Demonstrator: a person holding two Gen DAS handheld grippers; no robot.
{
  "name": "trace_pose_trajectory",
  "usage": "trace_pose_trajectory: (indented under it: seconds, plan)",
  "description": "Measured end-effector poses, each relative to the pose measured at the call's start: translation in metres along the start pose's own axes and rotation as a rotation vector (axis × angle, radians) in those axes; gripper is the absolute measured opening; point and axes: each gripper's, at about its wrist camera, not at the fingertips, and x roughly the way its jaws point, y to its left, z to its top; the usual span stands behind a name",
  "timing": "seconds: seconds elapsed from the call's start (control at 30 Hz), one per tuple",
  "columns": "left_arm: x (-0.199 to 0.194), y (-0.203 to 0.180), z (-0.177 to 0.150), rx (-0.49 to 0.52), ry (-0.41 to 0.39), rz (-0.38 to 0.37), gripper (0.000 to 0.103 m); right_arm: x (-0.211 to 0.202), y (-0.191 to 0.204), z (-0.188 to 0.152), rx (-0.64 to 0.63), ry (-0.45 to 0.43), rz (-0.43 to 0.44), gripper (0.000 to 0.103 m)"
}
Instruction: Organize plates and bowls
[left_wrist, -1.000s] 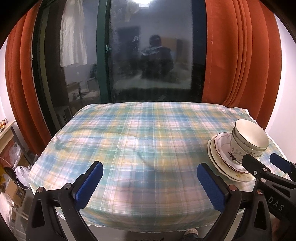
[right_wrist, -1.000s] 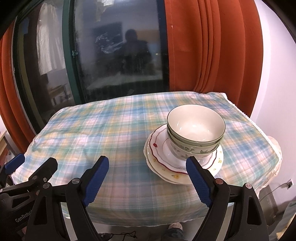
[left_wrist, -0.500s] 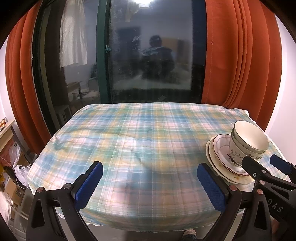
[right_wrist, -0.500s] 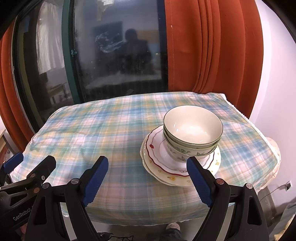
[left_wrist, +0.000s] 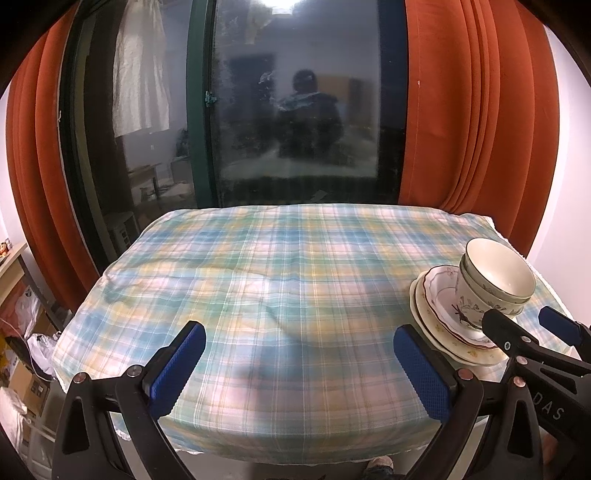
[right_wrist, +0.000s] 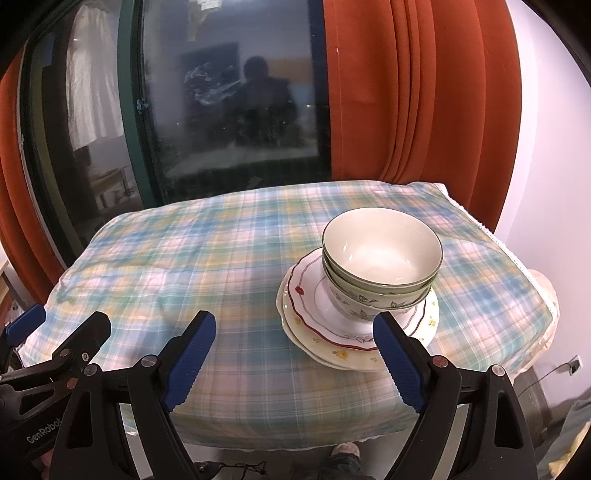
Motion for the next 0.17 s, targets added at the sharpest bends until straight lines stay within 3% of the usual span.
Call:
trace_pose_trajectory:
  seconds: [0.17]
  plan:
    - [0.003, -0.0008, 0.0014, 0.001, 0.002, -0.006, 0.103, 0.001, 0.0006, 0.0, 0.0, 0.003, -0.001, 0.089]
